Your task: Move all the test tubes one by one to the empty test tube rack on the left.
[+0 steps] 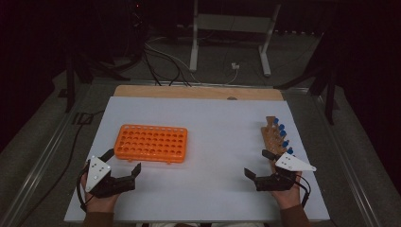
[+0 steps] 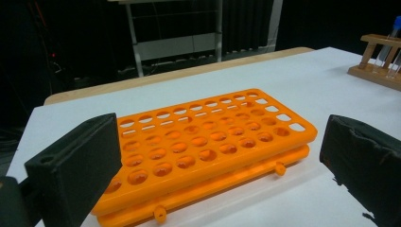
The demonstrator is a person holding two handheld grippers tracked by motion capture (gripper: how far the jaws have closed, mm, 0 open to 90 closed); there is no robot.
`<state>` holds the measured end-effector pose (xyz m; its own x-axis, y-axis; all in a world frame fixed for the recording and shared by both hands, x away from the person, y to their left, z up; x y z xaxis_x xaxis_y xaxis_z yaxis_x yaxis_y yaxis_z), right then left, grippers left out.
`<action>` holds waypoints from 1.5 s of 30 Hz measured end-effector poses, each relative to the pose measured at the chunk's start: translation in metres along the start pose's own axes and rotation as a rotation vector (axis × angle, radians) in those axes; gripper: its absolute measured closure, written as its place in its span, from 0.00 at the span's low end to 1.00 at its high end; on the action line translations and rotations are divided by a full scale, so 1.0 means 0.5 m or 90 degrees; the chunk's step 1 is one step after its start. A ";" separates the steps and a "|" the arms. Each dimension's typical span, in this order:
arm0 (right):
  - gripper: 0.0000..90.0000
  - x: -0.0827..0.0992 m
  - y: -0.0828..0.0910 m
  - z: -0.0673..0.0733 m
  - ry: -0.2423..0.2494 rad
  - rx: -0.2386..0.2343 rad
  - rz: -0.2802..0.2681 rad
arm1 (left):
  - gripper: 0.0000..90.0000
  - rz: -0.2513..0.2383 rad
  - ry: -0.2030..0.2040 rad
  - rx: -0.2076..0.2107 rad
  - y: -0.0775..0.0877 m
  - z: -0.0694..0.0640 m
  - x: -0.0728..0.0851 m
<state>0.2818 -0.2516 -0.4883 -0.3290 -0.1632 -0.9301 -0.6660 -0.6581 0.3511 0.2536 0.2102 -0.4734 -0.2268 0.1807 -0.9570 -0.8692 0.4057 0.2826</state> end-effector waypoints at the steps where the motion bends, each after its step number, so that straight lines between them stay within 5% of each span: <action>1: 0.00 0.000 -0.001 0.001 0.000 0.000 0.000 | 0.01 0.001 -0.001 -0.001 -0.001 -0.001 0.000; 12: 0.00 -0.012 0.002 0.011 -0.004 -0.011 -0.011 | 0.01 0.002 0.007 -0.007 -0.001 0.002 0.001; 25: 0.03 -0.068 0.039 0.009 0.007 -0.010 -0.024 | 0.01 0.017 0.037 -0.006 -0.006 0.012 0.008; 35: 0.00 -0.122 0.100 -0.050 0.007 0.053 -0.051 | 0.01 0.018 0.041 -0.011 -0.007 0.012 0.010; 45: 0.02 -0.088 0.136 -0.111 -0.019 0.083 -0.019 | 0.01 0.020 0.045 -0.010 -0.009 0.012 0.012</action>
<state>0.2884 -0.3300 -0.4293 -0.3263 -0.1213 -0.9375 -0.7564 -0.5612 0.3359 0.2585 0.2148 -0.4801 -0.2841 0.1285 -0.9501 -0.8679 0.3866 0.3118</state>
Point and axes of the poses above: each handheld gripper's, and its own axes: y roughly backward along the jaws, x roughly out of its underside, z roughly to its left, the point moved 4 cm from there along -y, roughly forward along the jaws, and after that the axes turned 2 degrees about -y, right-handed, at the moved point
